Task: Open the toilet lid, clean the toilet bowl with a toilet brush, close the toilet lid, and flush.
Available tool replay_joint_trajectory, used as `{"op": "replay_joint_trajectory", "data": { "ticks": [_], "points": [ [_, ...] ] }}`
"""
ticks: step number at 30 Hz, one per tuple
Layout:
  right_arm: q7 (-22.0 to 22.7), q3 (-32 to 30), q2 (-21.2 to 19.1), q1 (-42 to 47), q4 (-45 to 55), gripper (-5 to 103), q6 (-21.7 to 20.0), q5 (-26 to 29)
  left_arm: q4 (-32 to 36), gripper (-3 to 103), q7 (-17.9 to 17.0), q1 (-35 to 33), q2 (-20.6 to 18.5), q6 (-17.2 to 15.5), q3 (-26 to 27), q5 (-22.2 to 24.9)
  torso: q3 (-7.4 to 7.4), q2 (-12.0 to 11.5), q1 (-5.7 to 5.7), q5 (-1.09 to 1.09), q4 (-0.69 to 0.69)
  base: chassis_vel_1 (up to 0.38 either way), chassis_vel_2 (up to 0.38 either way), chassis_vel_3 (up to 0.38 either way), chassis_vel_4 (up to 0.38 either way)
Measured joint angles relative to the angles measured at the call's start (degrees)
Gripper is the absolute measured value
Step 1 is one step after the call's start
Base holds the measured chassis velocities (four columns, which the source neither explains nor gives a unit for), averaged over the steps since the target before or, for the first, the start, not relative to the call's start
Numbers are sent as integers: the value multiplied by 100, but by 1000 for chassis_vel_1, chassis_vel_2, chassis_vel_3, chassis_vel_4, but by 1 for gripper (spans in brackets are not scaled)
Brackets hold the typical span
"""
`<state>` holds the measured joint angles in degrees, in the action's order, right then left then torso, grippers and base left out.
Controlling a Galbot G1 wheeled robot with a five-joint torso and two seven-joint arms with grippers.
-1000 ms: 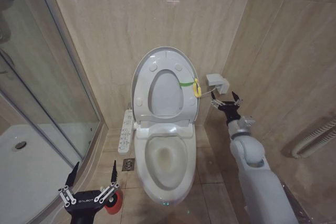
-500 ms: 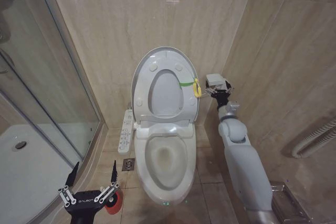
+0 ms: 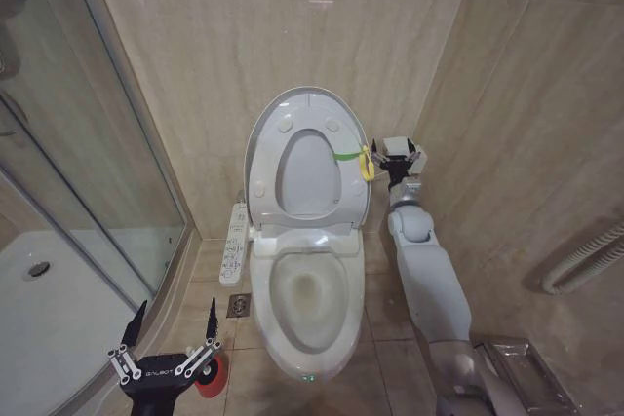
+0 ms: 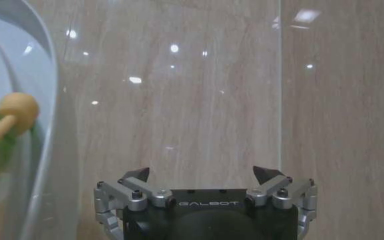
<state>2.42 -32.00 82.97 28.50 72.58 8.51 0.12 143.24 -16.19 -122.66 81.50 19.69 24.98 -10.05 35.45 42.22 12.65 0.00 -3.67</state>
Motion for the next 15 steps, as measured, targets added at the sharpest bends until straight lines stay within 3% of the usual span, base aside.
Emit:
{"op": "replay_joint_trajectory", "data": {
  "ticks": [15],
  "points": [
    [-151,307,-25,-158,-46,100,-80,175,0,100,0,0,0,0,0,0,-1,0,0,1,-5,0,0,0,0]
  ]
}}
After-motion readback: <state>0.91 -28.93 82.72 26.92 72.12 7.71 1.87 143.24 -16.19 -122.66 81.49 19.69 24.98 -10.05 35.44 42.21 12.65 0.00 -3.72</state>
